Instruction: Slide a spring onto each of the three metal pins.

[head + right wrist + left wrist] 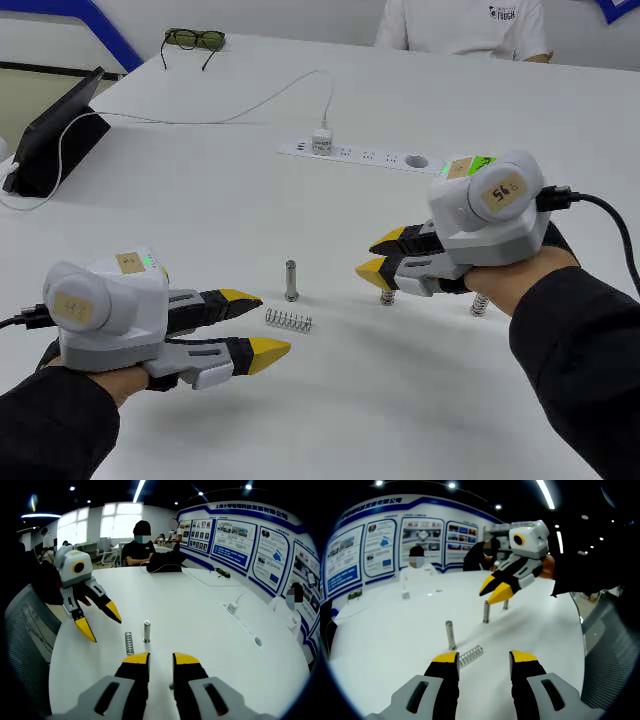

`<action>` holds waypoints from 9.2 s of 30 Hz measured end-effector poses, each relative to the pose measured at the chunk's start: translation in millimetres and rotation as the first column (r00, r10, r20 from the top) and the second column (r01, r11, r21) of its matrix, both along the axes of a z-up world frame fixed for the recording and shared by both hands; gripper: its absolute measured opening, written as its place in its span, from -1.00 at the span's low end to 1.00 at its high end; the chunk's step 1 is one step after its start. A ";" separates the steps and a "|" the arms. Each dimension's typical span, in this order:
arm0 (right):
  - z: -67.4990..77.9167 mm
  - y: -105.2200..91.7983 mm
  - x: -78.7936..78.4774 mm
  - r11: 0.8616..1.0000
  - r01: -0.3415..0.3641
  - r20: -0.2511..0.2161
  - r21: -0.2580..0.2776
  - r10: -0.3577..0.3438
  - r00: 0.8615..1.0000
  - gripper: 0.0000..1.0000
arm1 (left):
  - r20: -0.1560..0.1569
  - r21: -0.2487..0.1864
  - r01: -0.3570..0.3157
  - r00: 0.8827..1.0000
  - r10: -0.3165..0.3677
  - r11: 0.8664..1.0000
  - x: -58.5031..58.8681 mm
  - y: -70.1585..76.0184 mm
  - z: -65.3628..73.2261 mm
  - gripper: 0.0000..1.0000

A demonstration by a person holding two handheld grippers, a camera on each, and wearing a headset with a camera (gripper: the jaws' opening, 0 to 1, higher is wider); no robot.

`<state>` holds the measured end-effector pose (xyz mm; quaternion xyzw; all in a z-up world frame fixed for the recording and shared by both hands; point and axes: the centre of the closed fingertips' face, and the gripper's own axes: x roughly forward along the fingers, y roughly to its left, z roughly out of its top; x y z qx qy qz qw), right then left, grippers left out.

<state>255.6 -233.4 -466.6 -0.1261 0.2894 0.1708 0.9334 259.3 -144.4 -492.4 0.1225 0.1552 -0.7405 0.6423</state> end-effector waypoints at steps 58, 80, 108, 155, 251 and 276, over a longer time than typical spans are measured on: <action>-70.7 60.2 9.0 0.991 -0.115 -0.160 0.068 0.125 0.979 -0.77 | 0.008 0.018 -0.006 1.000 0.006 1.000 2.8 6.5 -3.3 -0.22; -26.6 75.1 -27.4 0.968 -0.242 -0.171 0.070 0.250 0.953 -0.77 | 0.050 0.042 0.081 0.995 -0.083 0.996 -15.8 0.2 -4.3 -0.24; -1.6 98.0 -31.3 0.947 -0.315 -0.160 0.062 0.321 0.933 -0.77 | 0.135 0.022 0.180 0.974 -0.181 0.983 -27.9 -1.8 -4.3 -0.73; 16.5 110.0 -16.8 0.949 -0.294 -0.063 0.113 0.302 0.951 -0.74 | -0.035 -0.018 0.159 0.987 -0.159 0.987 -40.1 -3.6 4.1 -0.79; 30.2 47.3 58.9 0.991 -0.074 0.047 0.109 0.069 0.997 -0.76 | 0.022 -0.044 0.017 1.000 -0.016 0.999 -5.0 7.2 2.6 -0.05; 6.5 45.8 59.3 0.991 -0.054 0.005 0.125 0.054 0.999 -0.76 | 0.015 -0.032 0.017 1.000 -0.017 0.999 -3.8 8.2 -2.6 -0.05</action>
